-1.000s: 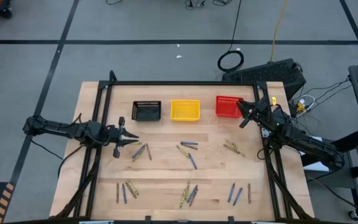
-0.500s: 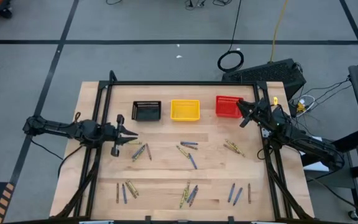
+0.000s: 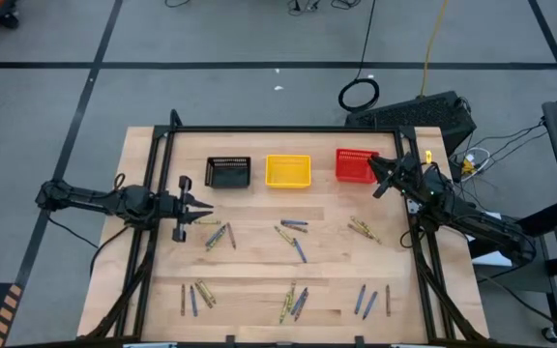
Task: Sort crayons
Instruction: Put the brown crayon into the red bin
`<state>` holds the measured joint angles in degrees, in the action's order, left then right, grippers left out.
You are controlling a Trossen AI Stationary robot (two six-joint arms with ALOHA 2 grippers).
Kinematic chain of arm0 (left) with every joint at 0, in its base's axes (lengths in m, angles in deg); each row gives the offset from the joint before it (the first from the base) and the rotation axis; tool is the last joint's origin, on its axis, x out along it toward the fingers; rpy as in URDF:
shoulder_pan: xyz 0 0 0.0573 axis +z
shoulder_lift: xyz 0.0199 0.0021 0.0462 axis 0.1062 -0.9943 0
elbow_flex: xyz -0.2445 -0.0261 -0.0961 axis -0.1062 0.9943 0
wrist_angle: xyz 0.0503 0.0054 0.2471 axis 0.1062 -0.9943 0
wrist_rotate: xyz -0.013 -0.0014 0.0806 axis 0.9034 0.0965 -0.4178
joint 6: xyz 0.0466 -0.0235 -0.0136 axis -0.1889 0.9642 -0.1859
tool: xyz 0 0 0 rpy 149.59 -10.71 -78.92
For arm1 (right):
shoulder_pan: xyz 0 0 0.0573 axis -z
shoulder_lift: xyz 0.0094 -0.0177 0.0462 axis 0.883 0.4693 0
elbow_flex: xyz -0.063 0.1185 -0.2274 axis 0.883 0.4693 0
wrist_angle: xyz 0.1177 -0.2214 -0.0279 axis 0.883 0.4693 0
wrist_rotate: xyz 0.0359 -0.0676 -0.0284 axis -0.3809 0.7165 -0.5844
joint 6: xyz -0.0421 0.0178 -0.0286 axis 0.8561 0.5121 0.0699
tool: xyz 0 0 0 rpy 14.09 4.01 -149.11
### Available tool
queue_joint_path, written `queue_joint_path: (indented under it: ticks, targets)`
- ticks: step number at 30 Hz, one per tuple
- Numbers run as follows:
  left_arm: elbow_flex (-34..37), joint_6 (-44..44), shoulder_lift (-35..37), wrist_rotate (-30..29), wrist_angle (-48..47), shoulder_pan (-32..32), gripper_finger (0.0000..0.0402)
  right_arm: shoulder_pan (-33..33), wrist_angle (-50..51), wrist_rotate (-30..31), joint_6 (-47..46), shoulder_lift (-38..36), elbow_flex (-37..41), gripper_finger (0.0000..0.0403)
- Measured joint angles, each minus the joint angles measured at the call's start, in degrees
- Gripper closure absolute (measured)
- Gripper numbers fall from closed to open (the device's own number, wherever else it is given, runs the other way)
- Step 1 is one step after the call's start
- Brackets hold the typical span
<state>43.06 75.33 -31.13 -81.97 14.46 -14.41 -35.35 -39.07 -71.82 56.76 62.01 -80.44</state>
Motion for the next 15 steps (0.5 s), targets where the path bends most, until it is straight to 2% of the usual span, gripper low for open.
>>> queue_joint_path:
  ticks: [5, 9, 13, 15]
  targets:
    - [0.0, -0.25, 0.0, -0.04, 0.12, 0.0, 0.0338, 0.0, -0.01, 0.04, 0.1, 0.0, 0.01, 0.0325]
    - [0.0, -1.24, -0.02, 0.12, 3.6, 0.0, 0.0338, 0.0, -0.32, 0.07, 0.12, 0.0, 0.0, 0.0325]
    - [0.0, -0.36, 0.0, 2.82, 6.82, 0.03, 0.0338, 0.0, -0.44, 0.1, 0.14, 0.0, 0.0, 0.0325]
    - [0.0, -0.81, 0.0, 1.8, 6.79, 0.04, 0.0338, 0.0, -0.44, 0.11, 0.14, 0.0, 0.0, 0.0325]
